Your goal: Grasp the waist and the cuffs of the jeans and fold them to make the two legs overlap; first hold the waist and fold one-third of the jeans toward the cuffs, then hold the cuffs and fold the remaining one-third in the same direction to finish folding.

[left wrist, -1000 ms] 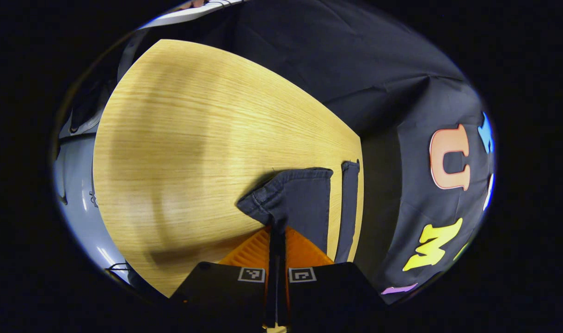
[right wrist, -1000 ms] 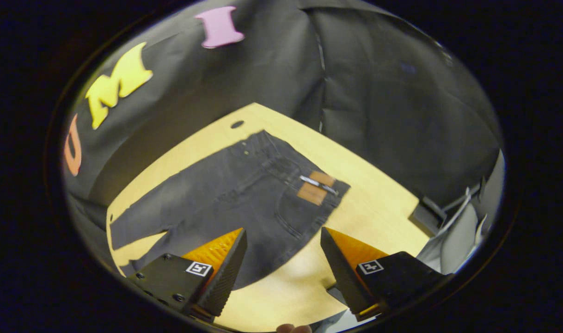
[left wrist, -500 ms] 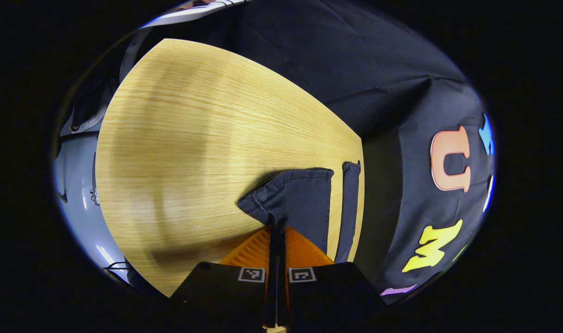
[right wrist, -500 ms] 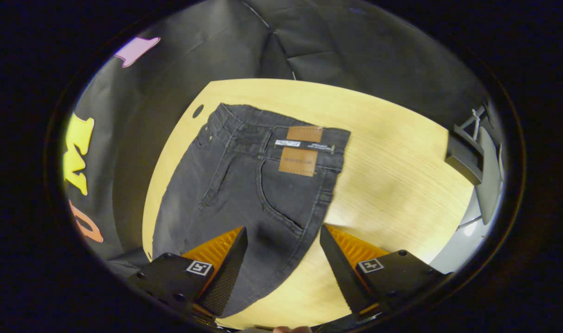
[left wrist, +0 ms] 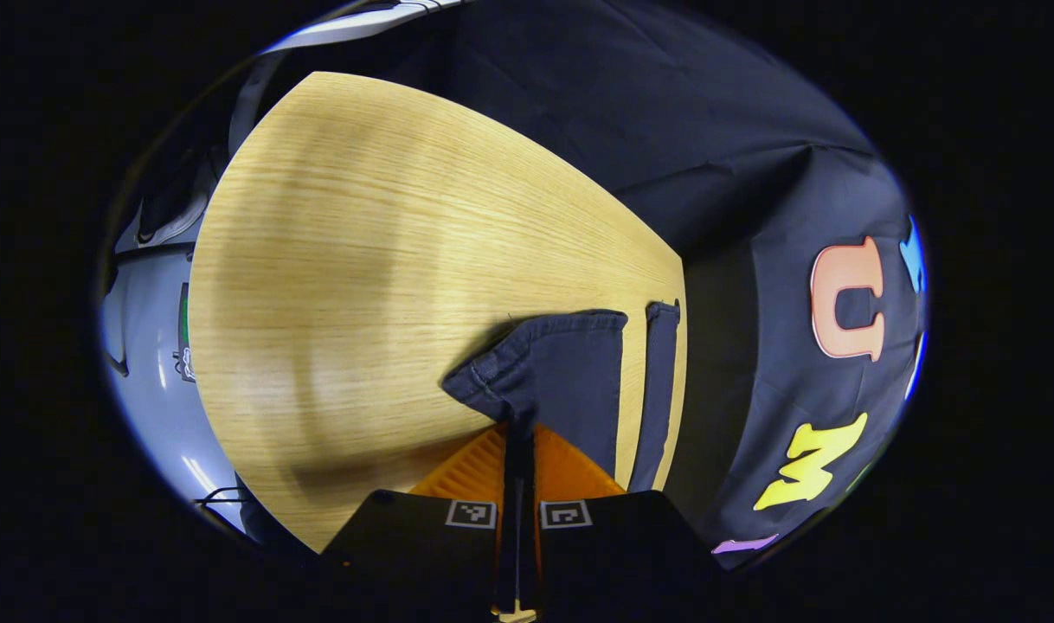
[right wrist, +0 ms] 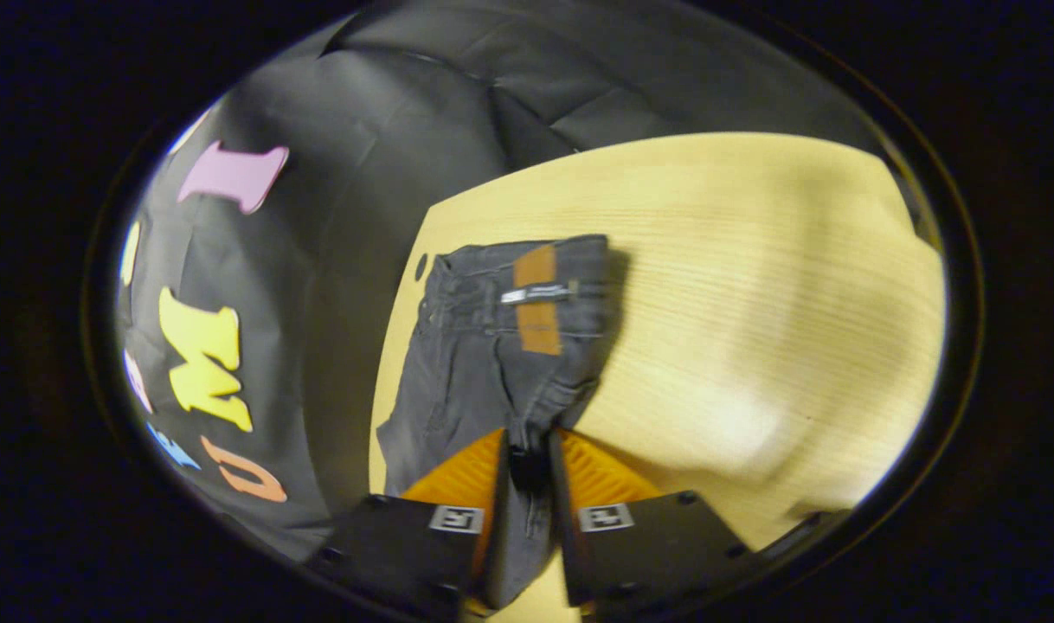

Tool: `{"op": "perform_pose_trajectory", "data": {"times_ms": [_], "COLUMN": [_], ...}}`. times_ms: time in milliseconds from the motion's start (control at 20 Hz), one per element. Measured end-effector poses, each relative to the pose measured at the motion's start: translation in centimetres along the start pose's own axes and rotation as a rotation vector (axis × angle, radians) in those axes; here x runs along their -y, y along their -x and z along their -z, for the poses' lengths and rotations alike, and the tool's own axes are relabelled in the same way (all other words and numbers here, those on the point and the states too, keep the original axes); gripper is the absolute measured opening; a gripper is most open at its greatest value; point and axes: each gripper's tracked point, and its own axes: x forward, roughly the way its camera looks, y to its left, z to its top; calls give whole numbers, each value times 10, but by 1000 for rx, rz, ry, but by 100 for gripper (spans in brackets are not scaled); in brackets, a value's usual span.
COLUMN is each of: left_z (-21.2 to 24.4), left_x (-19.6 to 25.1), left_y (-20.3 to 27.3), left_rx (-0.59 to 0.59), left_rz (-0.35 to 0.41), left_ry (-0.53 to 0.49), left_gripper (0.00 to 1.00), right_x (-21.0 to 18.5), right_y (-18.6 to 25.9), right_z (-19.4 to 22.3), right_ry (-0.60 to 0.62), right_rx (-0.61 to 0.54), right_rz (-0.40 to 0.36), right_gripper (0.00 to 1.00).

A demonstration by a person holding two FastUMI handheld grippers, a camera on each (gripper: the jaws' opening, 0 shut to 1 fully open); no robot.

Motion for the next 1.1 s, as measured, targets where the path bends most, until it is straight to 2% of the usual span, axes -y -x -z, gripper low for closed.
{"op": "perform_pose_trajectory", "data": {"times_ms": [50,150,200,350,550,600,650,700,850,900,1100], "left_z": [0,0,-1,0,-1,-2,-4,-8,-16,-18,-23], "left_x": [0,0,0,2,27,38,51,63,104,118,170], "left_y": [0,0,0,0,11,14,17,21,27,26,-6], "left_rx": [1,4,4,3,2,3,9,11,16,15,2], "left_rz": [-3,-6,-8,-21,21,44,70,93,159,175,214], "left_ry": [0,9,18,41,113,127,139,146,138,133,119], "left_gripper": [5,5,5,5,5,5,5,4,4,4,4], "right_x": [0,2,4,-6,-38,-50,-61,-75,-114,-126,-164], "right_y": [-1,-4,9,11,33,37,38,41,40,37,13], "right_z": [-2,0,-1,-4,-11,-13,-15,-19,-26,-28,-37], "right_ry": [-19,11,34,89,84,86,89,86,47,33,6], "right_rx": [5,12,-4,-11,2,6,8,11,12,6,-15], "right_rz": [-9,18,41,65,9,-8,-22,-43,-109,-127,-152], "right_gripper": [11,4,1,1,2,4,1,4,4,0,0]}}
